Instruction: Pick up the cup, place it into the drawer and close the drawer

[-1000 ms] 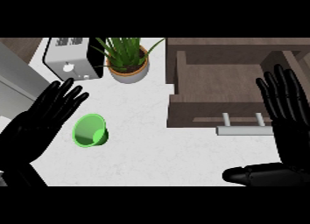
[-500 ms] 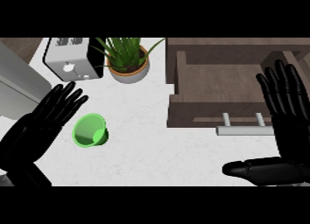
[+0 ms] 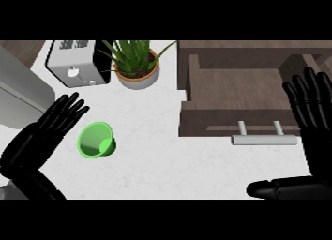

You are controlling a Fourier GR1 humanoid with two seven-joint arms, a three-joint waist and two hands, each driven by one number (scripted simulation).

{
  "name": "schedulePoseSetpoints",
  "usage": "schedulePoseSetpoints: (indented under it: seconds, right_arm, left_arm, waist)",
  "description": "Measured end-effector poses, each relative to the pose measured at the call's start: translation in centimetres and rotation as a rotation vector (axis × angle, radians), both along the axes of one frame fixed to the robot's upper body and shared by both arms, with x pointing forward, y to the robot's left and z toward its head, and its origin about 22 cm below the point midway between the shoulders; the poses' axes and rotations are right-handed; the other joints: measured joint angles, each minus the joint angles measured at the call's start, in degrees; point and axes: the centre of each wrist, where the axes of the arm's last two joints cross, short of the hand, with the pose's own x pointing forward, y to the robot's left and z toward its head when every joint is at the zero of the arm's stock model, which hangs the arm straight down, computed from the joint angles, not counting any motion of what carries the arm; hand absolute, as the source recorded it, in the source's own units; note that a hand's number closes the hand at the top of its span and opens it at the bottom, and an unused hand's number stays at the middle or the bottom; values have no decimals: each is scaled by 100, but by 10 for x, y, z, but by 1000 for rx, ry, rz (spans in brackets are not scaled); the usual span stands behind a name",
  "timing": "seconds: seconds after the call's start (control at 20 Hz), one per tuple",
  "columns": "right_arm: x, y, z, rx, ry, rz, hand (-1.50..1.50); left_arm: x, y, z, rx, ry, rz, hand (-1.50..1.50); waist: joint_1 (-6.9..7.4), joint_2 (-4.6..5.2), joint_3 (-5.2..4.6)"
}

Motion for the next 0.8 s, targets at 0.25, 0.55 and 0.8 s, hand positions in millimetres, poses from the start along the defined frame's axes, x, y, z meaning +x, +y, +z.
schedulePoseSetpoints:
  seconds: [0.25,0.55,0.8]
  right_arm:
    - [7,-4,1,4,1,-1,-150]
    - [9,-7,0,-2,-1,8,-150]
    - [7,-7,-4,3,0,13,-150]
  left_arm:
    - [7,4,-25,29,19,41,-150]
    - [12,17,-54,59,37,65,-150]
    - [18,21,-82,81,65,79,-150]
  waist:
    - [0,3,-1]
    - [-2,4,1]
    - [-13,6,0]
